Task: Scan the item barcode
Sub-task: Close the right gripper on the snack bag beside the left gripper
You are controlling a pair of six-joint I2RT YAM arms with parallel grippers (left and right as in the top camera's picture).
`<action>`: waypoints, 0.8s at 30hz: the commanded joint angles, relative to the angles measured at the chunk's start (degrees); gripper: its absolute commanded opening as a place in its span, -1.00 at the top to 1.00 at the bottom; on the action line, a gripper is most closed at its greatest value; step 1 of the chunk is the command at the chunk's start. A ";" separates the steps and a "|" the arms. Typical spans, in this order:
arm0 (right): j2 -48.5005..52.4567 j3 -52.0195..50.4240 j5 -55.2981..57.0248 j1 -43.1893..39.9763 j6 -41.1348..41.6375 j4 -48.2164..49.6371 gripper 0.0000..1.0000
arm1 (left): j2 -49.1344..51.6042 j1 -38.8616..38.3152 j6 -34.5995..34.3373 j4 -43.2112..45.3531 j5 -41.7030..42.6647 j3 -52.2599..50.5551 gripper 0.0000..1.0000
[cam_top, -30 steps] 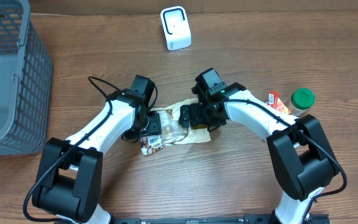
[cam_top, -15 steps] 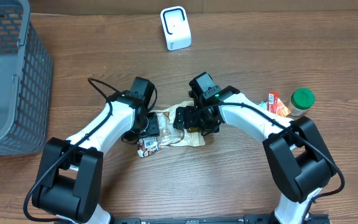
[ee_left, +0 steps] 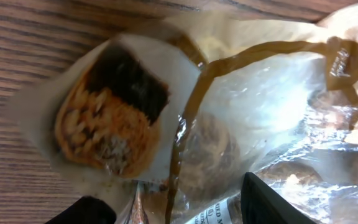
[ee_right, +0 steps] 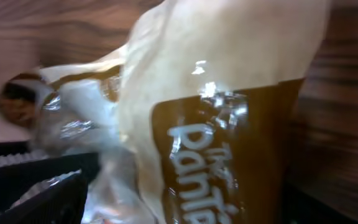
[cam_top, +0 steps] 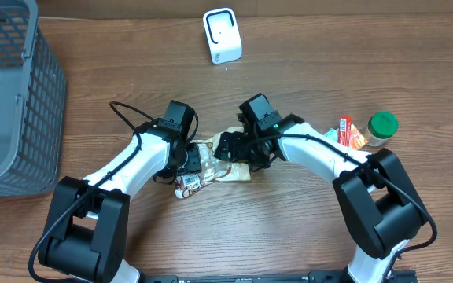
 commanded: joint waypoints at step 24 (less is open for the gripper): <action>1.55 -7.17 -10.99 0.59 0.57 9.92 0.69 | 0.98 3.06 3.89 0.96 -1.97 0.96 -0.47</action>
